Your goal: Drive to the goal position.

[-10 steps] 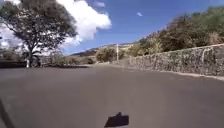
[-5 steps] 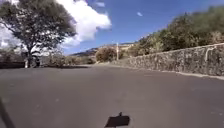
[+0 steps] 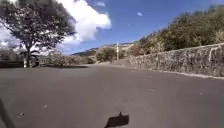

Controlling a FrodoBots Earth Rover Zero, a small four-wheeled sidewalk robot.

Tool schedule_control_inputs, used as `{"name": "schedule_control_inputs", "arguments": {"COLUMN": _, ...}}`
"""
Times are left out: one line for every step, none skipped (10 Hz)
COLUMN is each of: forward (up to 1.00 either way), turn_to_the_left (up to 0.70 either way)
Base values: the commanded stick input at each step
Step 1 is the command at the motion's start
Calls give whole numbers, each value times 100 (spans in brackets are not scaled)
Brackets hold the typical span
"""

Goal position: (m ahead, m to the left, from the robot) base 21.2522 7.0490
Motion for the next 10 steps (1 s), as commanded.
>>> {"name": "schedule_control_inputs", "arguments": {"forward": 50, "turn_to_the_left": 0}}
{"name": "schedule_control_inputs", "arguments": {"forward": 50, "turn_to_the_left": 0}}
{"name": "schedule_control_inputs", "arguments": {"forward": 50, "turn_to_the_left": 0}}
{"name": "schedule_control_inputs", "arguments": {"forward": 50, "turn_to_the_left": 0}}
{"name": "schedule_control_inputs", "arguments": {"forward": 50, "turn_to_the_left": 0}}
{"name": "schedule_control_inputs", "arguments": {"forward": 50, "turn_to_the_left": 0}}
{"name": "schedule_control_inputs", "arguments": {"forward": 50, "turn_to_the_left": 0}}
{"name": "schedule_control_inputs", "arguments": {"forward": 50, "turn_to_the_left": 0}}
{"name": "schedule_control_inputs", "arguments": {"forward": 50, "turn_to_the_left": 0}}
{"name": "schedule_control_inputs", "arguments": {"forward": 50, "turn_to_the_left": 0}}
